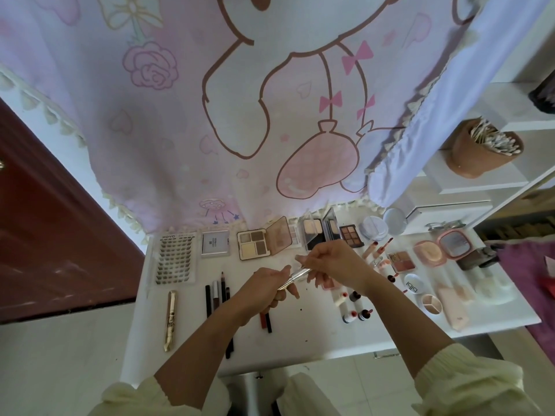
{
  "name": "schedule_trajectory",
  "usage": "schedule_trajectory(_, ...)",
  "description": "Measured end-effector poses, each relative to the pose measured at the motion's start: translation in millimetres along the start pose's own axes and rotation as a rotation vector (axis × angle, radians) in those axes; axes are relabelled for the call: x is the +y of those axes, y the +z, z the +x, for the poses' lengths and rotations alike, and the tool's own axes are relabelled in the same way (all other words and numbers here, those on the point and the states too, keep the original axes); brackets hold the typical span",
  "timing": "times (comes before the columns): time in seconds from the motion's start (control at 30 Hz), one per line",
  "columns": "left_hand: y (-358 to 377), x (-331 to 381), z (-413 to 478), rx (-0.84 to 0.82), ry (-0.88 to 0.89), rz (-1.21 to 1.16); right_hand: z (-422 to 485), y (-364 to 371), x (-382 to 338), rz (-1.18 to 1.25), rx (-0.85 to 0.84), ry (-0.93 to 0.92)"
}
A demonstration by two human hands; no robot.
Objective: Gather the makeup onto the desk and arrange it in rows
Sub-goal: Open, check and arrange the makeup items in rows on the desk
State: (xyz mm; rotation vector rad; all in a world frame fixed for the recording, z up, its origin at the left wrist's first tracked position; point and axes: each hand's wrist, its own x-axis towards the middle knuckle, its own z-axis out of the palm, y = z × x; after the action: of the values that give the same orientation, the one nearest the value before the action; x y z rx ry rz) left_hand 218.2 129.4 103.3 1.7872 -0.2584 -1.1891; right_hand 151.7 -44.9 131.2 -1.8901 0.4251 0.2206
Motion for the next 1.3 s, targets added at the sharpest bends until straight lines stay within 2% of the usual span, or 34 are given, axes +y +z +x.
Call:
schedule_trajectory(0.13, 0, 2, -2, 0.007, 0.03, 0.019, 0, -6, 1, 0.13, -0.041, -0.005)
schedule_trajectory(0.3, 0, 1, -2, 0.014, 0.026, 0.041, 1, -5, 1, -0.059, -0.039, 0.045)
schedule_trajectory(0.47, 0, 2, -1, 0.018, 0.033, 0.028, -2, -14, 4, 0.098, -0.063, -0.024)
schedule_trajectory(0.63, 1, 3, 1, 0.012, 0.042, 0.047, 0, -6, 0, -0.007, -0.077, 0.111)
schedule_trajectory(0.9, -2, 4, 3, 0.007, 0.051, 0.065, -2, -23, 4, 0.111, -0.091, 0.018)
schedule_trajectory(1.0, -2, 4, 4, -0.004, 0.072, 0.091, -2, -26, 3, 0.027, -0.117, 0.009)
schedule_trajectory(1.13, -6, 5, 6, -0.01, 0.126, 0.145, 2, -36, 1, -0.08, -0.062, -0.01)
schedule_trajectory(1.3, -12, 6, 8, -0.029, 0.217, 0.285, 0, -31, -10, -0.411, -0.093, -0.069)
